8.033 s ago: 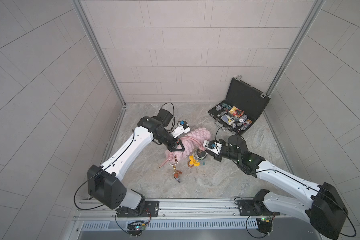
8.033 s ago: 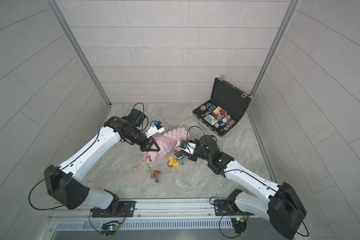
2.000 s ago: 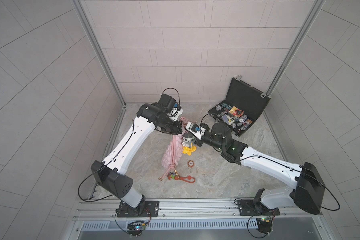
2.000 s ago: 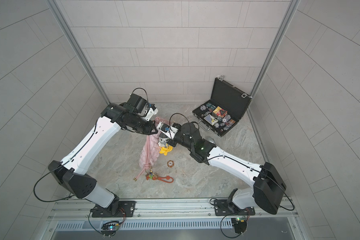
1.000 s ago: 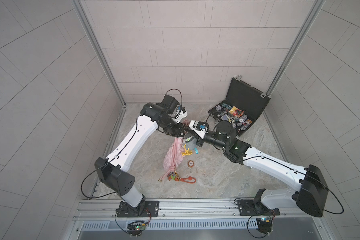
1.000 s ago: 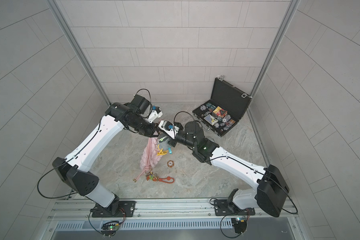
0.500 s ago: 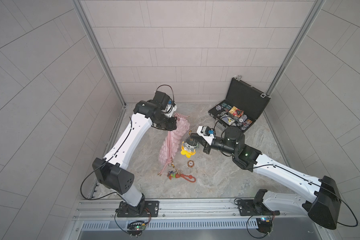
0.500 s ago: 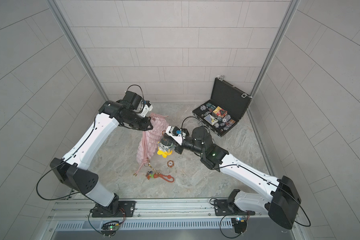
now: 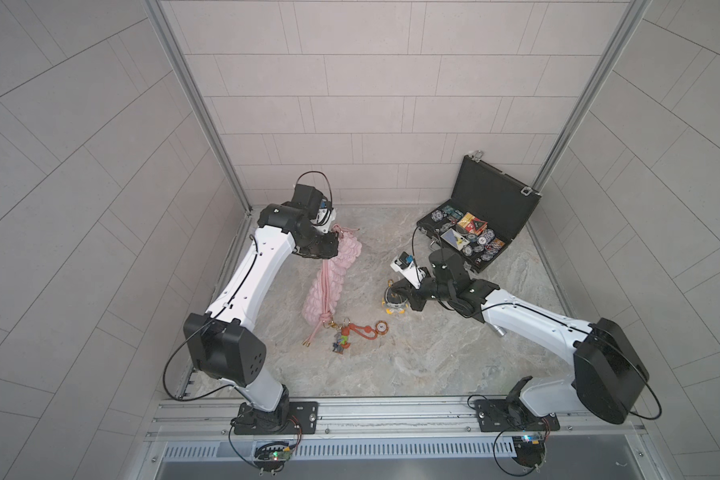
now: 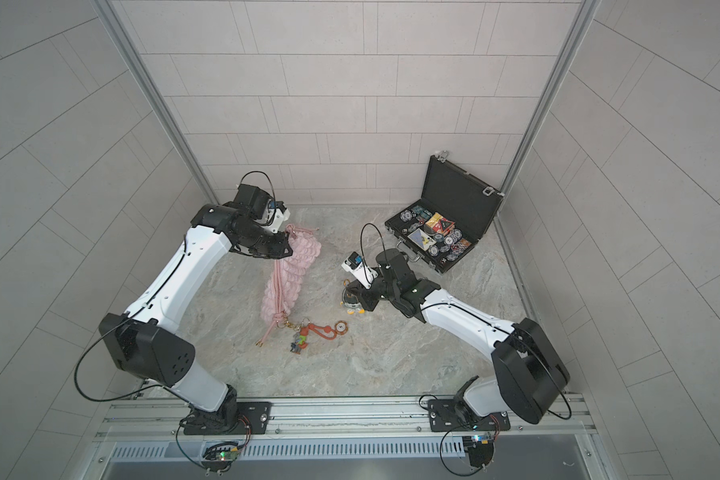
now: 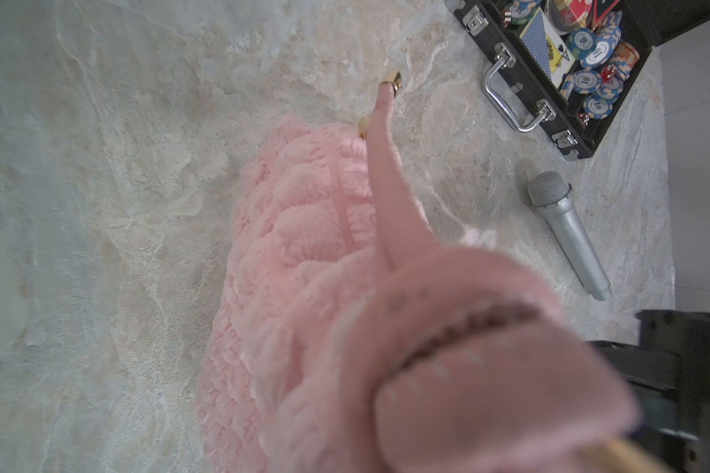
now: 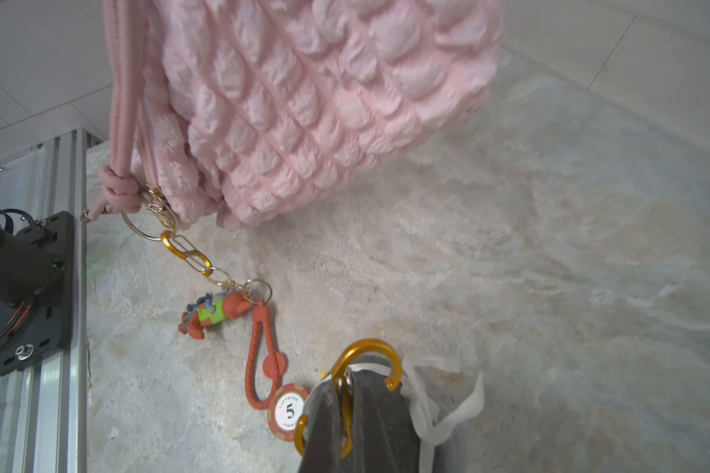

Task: Remove the decoration from the bag
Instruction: Place the decoration item at the center of the board.

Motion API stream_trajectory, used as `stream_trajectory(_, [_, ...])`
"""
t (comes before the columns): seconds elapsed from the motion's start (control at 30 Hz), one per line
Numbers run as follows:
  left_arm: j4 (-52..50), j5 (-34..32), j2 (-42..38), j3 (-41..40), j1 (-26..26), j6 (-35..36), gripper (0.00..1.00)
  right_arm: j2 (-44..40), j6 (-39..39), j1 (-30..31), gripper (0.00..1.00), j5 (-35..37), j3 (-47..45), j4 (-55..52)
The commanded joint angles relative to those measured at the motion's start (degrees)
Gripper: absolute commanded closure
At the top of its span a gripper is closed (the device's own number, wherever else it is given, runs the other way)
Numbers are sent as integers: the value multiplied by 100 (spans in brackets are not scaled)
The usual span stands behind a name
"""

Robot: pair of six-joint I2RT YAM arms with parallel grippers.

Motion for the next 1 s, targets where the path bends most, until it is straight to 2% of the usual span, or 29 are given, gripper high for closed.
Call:
stream_trajectory(0.0, [144,564,-38,-132,29,52,99,252,63,-23,100,-225,462,-868])
stream_trajectory(0.2, [217,666,109,-268,29,33,98,903,-108,-182,92,-509,944,-1898])
stream_trajectory(0.43, [286,767,312,-391,26,44,97,1026,-152,-213,79,349,1072,-2325])
stream_trajectory(0.73, [365,927,596,-379,18,113,97,1219,-330,-403,72,697,1468,-2416])
stream_trajectory(0.97, [365,1162,822,-298,27,343,95,1126,-339,-478,60,227,2079,-2214])
